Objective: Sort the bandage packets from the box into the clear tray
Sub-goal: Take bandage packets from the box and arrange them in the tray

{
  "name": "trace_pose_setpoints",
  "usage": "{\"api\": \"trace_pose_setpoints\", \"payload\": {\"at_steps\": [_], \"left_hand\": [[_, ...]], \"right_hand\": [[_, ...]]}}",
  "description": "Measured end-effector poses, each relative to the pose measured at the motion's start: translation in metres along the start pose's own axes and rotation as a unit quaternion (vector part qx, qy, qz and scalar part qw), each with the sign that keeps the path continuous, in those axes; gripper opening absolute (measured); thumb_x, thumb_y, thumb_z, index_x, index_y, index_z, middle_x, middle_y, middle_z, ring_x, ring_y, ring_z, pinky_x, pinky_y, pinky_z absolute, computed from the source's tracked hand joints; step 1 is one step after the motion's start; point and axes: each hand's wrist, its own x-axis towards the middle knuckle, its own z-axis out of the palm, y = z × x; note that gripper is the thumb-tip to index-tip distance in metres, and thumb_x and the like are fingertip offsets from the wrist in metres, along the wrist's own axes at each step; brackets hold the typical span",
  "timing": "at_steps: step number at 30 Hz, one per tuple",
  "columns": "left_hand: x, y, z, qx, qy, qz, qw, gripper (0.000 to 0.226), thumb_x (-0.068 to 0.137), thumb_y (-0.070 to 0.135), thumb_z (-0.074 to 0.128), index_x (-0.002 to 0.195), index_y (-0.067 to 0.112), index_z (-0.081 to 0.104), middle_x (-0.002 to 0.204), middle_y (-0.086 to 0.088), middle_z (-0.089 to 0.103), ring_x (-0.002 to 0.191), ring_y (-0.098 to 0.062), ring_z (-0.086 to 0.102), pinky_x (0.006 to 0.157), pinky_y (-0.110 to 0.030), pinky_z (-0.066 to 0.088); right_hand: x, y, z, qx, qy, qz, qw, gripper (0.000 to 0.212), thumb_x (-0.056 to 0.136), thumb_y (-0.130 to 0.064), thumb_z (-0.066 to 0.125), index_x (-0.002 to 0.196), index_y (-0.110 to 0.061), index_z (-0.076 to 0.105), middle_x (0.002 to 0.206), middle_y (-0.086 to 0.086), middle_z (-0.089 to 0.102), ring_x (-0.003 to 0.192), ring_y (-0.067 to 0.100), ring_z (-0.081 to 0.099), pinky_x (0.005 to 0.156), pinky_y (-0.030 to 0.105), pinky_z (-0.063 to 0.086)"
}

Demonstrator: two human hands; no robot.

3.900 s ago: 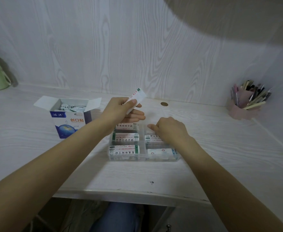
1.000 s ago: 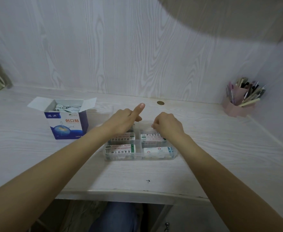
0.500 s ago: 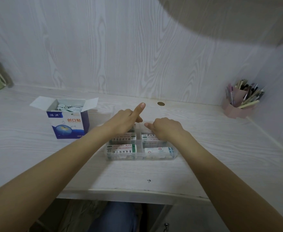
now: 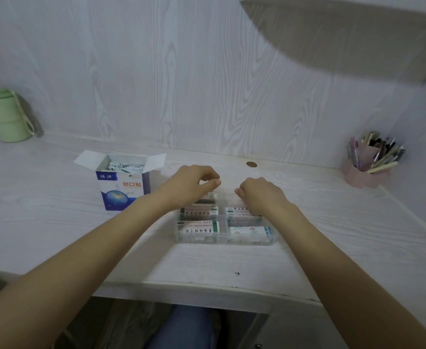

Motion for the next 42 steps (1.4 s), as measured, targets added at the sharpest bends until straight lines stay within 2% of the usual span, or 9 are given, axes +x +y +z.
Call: {"api": "trace_pose_setpoints", "payload": {"at_steps": [5, 9, 13, 18, 23, 28, 37, 40, 42], "left_hand": [[-0.028, -0.016, -0.043, -0.029, 0.139, 0.004, 0.990, 0.021, 0.095, 0.022, 0.054, 0.112, 0.015, 0.065, 0.101, 0.006, 0.066, 0.080, 0.002, 0.057, 0.081, -0.015, 0.041], [-0.047, -0.050, -0.081, 0.002, 0.219, -0.045, 0.975, 0.020, 0.094, 0.013, 0.054, 0.109, 0.015, 0.065, 0.096, 0.005, 0.064, 0.082, -0.006, 0.055, 0.065, -0.006, 0.039], [-0.052, -0.085, -0.106, 0.047, 0.157, -0.103, 0.981, 0.028, 0.091, 0.022, 0.060, 0.119, 0.018, 0.061, 0.122, -0.001, 0.060, 0.102, -0.011, 0.052, 0.082, -0.020, 0.036], [-0.052, -0.111, -0.117, 0.039, 0.010, -0.105, 0.994, 0.070, 0.074, 0.037, 0.078, 0.135, 0.018, 0.049, 0.136, 0.003, 0.051, 0.117, -0.011, 0.048, 0.089, -0.016, 0.032], [-0.049, -0.127, -0.113, 0.034, 0.043, -0.066, 0.996, 0.068, 0.070, 0.025, 0.083, 0.130, 0.016, 0.054, 0.126, 0.001, 0.057, 0.106, -0.008, 0.051, 0.082, -0.013, 0.033], [-0.048, -0.135, -0.109, 0.008, 0.060, -0.052, 0.997, 0.063, 0.068, 0.021, 0.084, 0.125, 0.016, 0.057, 0.120, 0.003, 0.061, 0.104, -0.009, 0.054, 0.078, -0.013, 0.035], [-0.046, -0.133, -0.109, 0.004, 0.054, -0.038, 0.998, 0.060, 0.069, 0.019, 0.083, 0.123, 0.015, 0.056, 0.115, 0.002, 0.064, 0.097, -0.008, 0.058, 0.074, -0.012, 0.044], [-0.047, -0.134, -0.107, 0.036, 0.057, -0.036, 0.997, 0.059, 0.071, 0.025, 0.082, 0.123, 0.013, 0.057, 0.111, 0.001, 0.063, 0.095, -0.011, 0.057, 0.077, -0.018, 0.043], [-0.048, -0.134, -0.107, 0.061, 0.054, -0.029, 0.996, 0.049, 0.073, 0.029, 0.080, 0.115, 0.012, 0.060, 0.098, 0.004, 0.057, 0.086, -0.012, 0.052, 0.065, -0.015, 0.036]], "right_hand": [[-0.008, -0.036, -0.018, 0.136, 0.109, -0.089, 0.981, 0.041, 0.100, -0.026, 0.040, 0.062, -0.014, 0.045, 0.062, 0.000, 0.049, 0.066, 0.022, 0.051, 0.054, 0.031, 0.036], [-0.006, -0.085, -0.028, 0.231, 0.185, -0.177, 0.939, 0.022, 0.097, -0.020, 0.049, 0.101, -0.014, 0.069, 0.098, 0.002, 0.068, 0.089, 0.016, 0.061, 0.082, 0.032, 0.049], [0.003, -0.131, -0.036, 0.231, 0.204, -0.243, 0.920, 0.022, 0.096, -0.016, 0.051, 0.109, -0.012, 0.068, 0.106, 0.003, 0.064, 0.098, 0.015, 0.059, 0.086, 0.026, 0.044], [0.025, -0.168, -0.033, 0.148, 0.130, -0.213, 0.957, 0.019, 0.092, -0.013, 0.055, 0.101, -0.011, 0.071, 0.102, 0.003, 0.066, 0.095, 0.019, 0.060, 0.077, 0.028, 0.044], [0.042, -0.192, -0.030, 0.113, 0.061, -0.132, 0.983, 0.012, 0.082, -0.016, 0.071, 0.090, -0.008, 0.073, 0.094, 0.005, 0.062, 0.085, 0.022, 0.061, 0.065, 0.030, 0.046], [0.050, -0.208, -0.018, 0.043, 0.053, -0.117, 0.991, 0.012, 0.087, -0.007, 0.060, 0.099, -0.008, 0.063, 0.106, 0.009, 0.063, 0.089, 0.026, 0.059, 0.066, 0.033, 0.044], [0.043, -0.194, -0.028, 0.146, 0.071, -0.155, 0.975, 0.012, 0.089, -0.012, 0.062, 0.078, -0.011, 0.057, 0.077, -0.001, 0.054, 0.076, 0.017, 0.053, 0.054, 0.023, 0.040], [0.042, -0.191, -0.026, 0.169, 0.077, -0.163, 0.969, 0.009, 0.093, -0.013, 0.055, 0.084, -0.012, 0.051, 0.077, -0.001, 0.057, 0.076, 0.019, 0.058, 0.063, 0.034, 0.050], [0.042, -0.190, -0.025, 0.179, 0.092, -0.162, 0.966, 0.008, 0.093, -0.015, 0.055, 0.086, -0.012, 0.051, 0.079, 0.002, 0.059, 0.077, 0.023, 0.060, 0.070, 0.043, 0.054]]}}
